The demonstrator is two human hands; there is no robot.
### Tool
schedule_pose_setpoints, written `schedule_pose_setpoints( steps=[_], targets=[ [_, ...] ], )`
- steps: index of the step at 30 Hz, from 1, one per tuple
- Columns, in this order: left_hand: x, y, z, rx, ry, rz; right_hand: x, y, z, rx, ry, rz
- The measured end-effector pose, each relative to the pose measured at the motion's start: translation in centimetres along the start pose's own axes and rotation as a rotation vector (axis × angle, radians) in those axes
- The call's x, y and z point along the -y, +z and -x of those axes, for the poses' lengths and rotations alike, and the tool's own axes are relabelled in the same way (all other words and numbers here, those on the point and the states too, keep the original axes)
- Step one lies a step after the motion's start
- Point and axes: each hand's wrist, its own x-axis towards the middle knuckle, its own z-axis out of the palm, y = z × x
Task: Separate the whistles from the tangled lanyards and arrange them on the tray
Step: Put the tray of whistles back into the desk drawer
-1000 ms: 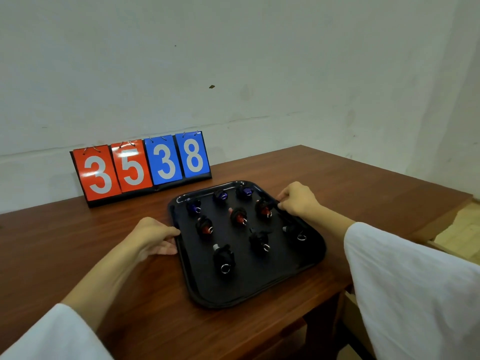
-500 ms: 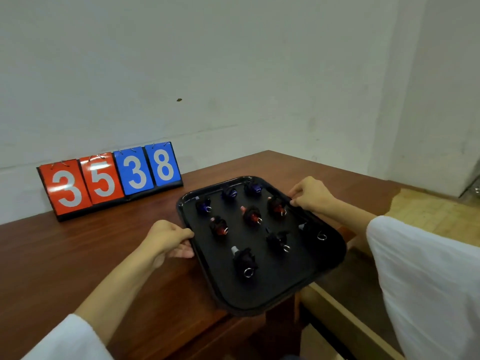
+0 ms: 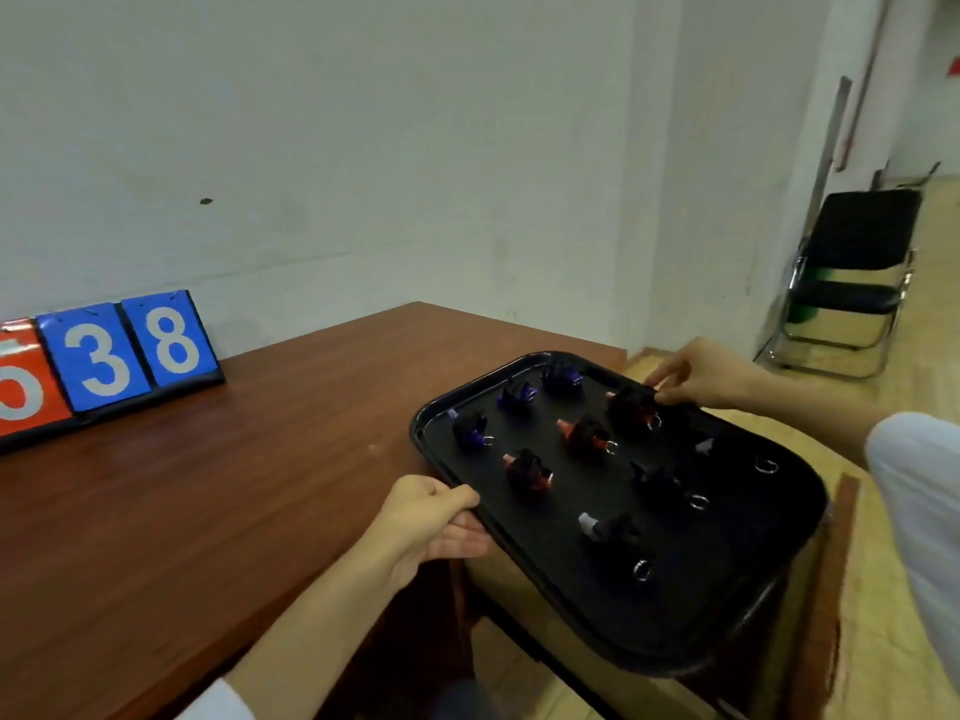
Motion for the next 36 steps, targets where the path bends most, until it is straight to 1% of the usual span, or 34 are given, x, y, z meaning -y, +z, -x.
schedule_pose_setpoints(
  steps=[3,7,13,16,23,25,30,36],
  targets=[
    [0.7,3.7,0.1,0.069,-0.018,-0.023,-3.8,-1.0,1.7,0.021,0.061,0.030],
    [1.8,7.0,0.4,0.131,-0.022,-0.042,-7.8,-1.2,3.4,0.019,0.096,0.029],
    [3.8,10.7,0.4,0.190,-0.126,-0.025,-12.3,-0.6,4.8,0.057,0.144,0.006],
    [4.8,11.4,-0.1,0.189,-0.169,-0.006,-13.9,0.5,4.6,0.085,0.195,0.001],
    [5.9,11.0,-2.3,0.155,-0.251,-0.023,-14.1,3.3,2.5,0.116,0.195,0.022],
    [6.2,10.8,-3.1,0.132,-0.272,-0.023,-14.2,4.2,1.5,0.130,0.195,0.057],
    [7.0,10.5,-5.3,0.065,-0.300,-0.015,-13.9,6.3,-1.2,0.187,0.187,0.042],
    [7.7,10.3,-8.5,0.052,-0.326,0.034,-14.6,8.8,-4.7,0.181,0.176,0.047]
  ],
)
